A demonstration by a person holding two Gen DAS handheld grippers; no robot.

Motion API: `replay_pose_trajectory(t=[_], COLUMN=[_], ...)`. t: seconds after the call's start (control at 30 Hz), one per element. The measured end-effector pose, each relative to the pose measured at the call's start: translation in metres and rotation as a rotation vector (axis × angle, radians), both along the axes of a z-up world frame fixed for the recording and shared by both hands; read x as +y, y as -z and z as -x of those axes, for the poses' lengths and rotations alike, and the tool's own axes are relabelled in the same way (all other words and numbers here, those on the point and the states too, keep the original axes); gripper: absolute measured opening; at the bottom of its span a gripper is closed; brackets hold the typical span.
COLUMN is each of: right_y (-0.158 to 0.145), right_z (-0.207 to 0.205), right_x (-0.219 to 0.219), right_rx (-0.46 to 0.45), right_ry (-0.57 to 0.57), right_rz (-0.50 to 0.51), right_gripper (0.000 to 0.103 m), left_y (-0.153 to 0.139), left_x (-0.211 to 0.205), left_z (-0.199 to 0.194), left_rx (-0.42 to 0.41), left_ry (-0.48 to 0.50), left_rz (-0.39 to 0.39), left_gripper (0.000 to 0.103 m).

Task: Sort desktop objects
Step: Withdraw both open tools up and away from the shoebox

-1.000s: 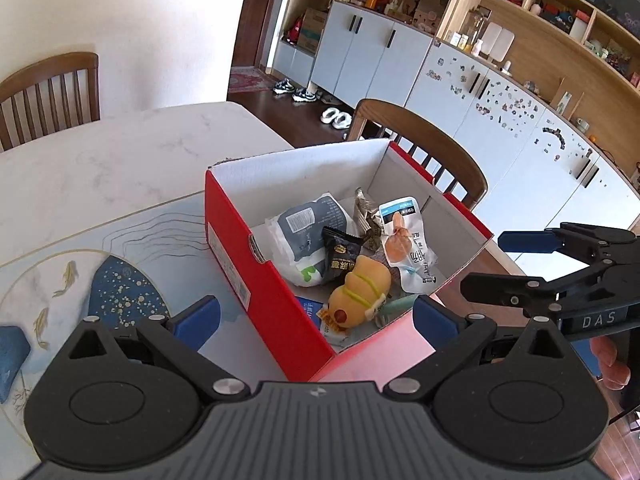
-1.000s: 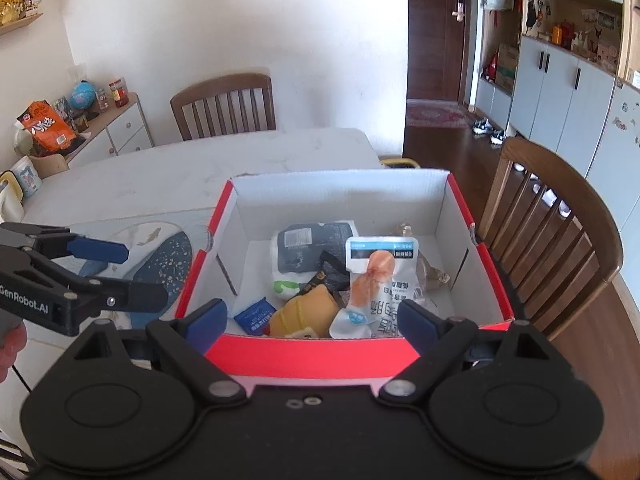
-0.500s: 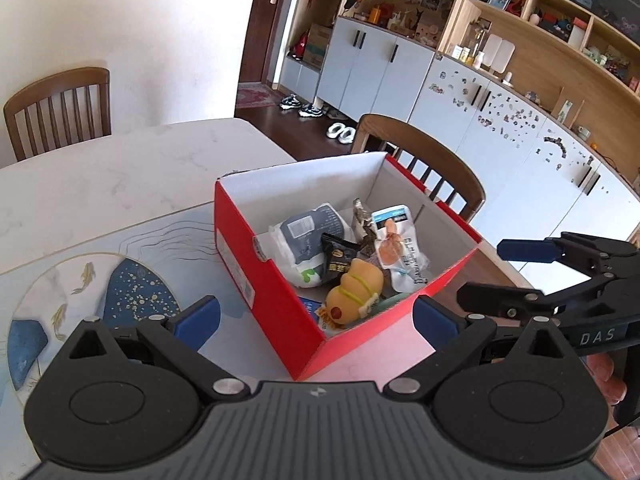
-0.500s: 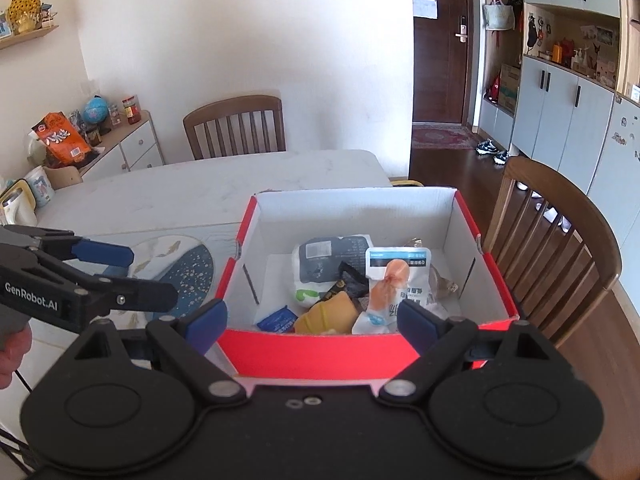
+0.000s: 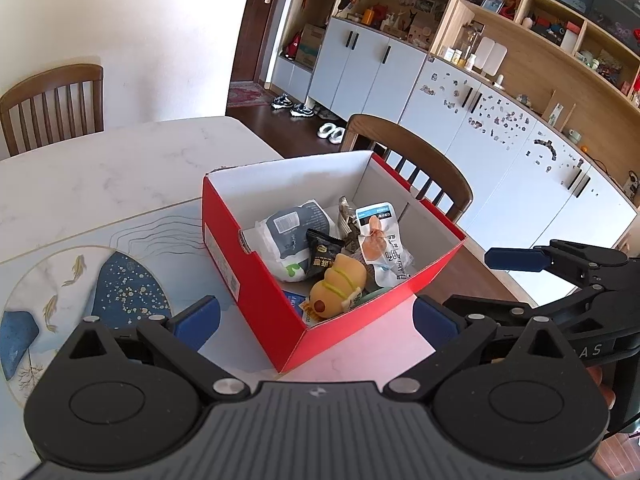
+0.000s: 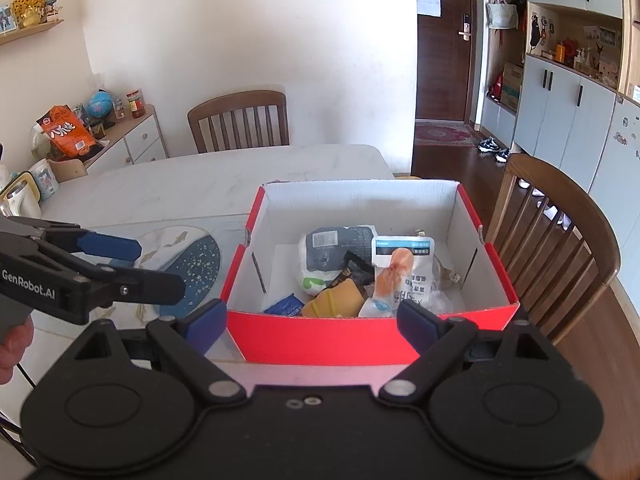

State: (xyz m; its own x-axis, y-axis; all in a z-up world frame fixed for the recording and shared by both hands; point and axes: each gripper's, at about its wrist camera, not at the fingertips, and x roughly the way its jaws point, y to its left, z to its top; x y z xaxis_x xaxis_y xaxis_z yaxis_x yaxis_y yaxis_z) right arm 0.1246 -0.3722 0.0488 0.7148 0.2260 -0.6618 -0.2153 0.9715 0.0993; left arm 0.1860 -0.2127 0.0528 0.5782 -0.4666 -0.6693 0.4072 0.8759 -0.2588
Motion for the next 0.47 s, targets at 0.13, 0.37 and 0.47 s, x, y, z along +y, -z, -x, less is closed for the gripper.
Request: replay_pose_trajectory(t=[0.13, 0.37, 0.47], right_y=[0.0011, 0.0026, 0.0026], right_z=[-0.0002, -0.0023, -0.0023], right_x=[0.0004, -0.0007, -0.0005], right_rx=[0.004, 0.012, 0.011], right_ry=[0.003, 0.004, 0.005], right_rz=[0.011, 0.01, 0.009], right_gripper=[0.092, 0.092, 0.092], left_y=[0.001, 0.0013, 0.0006], left_x=[-0.0021, -0.0035, -0.0038], left_z=[0.0001, -0.0013, -0.0023], left_rx=[0.006, 0.001, -0.002], left_ry=[0.007, 0.013, 0.018], left_rz=[-0.001, -0.003, -0.001], left_gripper=[0.103, 0.103, 0.103])
